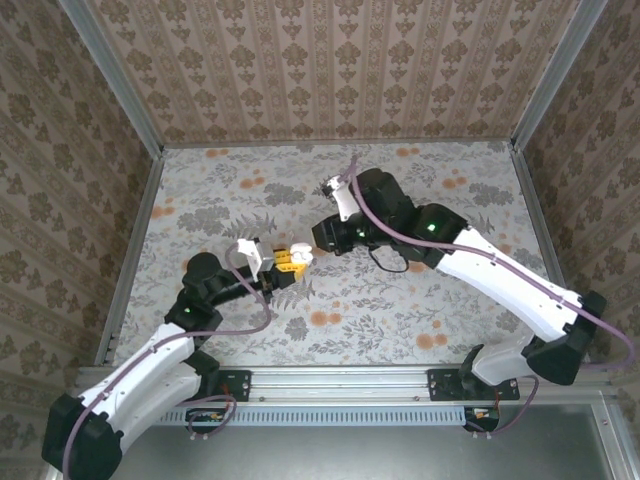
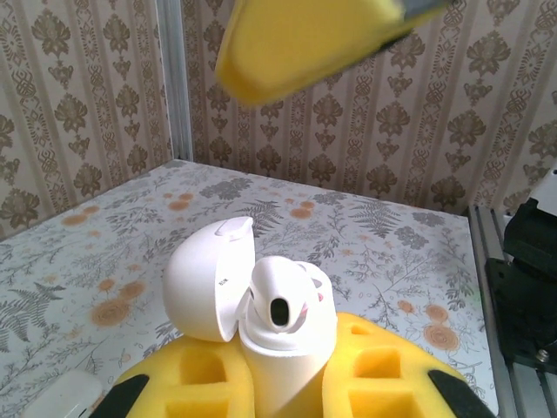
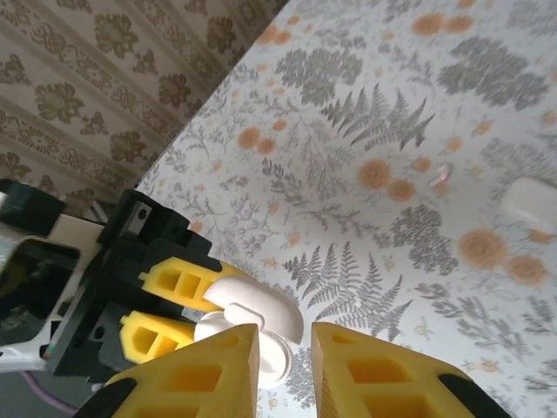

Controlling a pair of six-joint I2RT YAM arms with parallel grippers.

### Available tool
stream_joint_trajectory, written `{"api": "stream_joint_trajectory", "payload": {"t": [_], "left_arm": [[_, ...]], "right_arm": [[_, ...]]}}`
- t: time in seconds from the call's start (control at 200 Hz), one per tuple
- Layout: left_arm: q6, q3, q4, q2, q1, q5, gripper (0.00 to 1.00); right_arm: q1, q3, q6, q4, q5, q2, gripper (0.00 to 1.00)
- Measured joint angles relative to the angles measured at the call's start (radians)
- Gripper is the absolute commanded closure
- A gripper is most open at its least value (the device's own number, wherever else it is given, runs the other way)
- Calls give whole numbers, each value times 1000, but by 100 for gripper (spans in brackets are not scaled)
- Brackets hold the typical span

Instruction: Insert the wireless bluetooth earbuds into the charging case

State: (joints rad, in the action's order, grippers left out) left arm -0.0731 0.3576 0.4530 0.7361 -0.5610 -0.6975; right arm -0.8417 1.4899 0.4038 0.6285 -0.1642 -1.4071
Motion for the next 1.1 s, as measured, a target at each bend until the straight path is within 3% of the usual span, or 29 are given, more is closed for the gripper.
{"api": "stream_joint_trajectory", "payload": {"t": [0.07, 0.265, 0.465, 0.64, 0.85, 0.96, 1.1], "left_arm": [[3, 1, -45, -18, 8, 47, 100], [32, -2, -264, -148, 41, 307, 100], [33, -29, -364, -292, 72, 457, 100], [43, -46, -425, -334, 72, 504, 100], [45, -46, -443, -330, 72, 512, 100], [47, -46, -449, -330, 73, 512, 100], [48, -46, -450, -330, 73, 512, 100]], "right_arm": [[2, -23, 20, -16, 4, -28, 75], [90, -41, 118, -19, 63, -108, 72], [118, 127, 202, -20, 97, -440, 67], [108, 357, 220, 9, 79, -754, 63], [107, 769, 163, 162, 101, -1044, 60], [106, 953, 138, 249, 134, -1140, 59], [102, 1017, 117, 311, 166, -1184, 58]]}}
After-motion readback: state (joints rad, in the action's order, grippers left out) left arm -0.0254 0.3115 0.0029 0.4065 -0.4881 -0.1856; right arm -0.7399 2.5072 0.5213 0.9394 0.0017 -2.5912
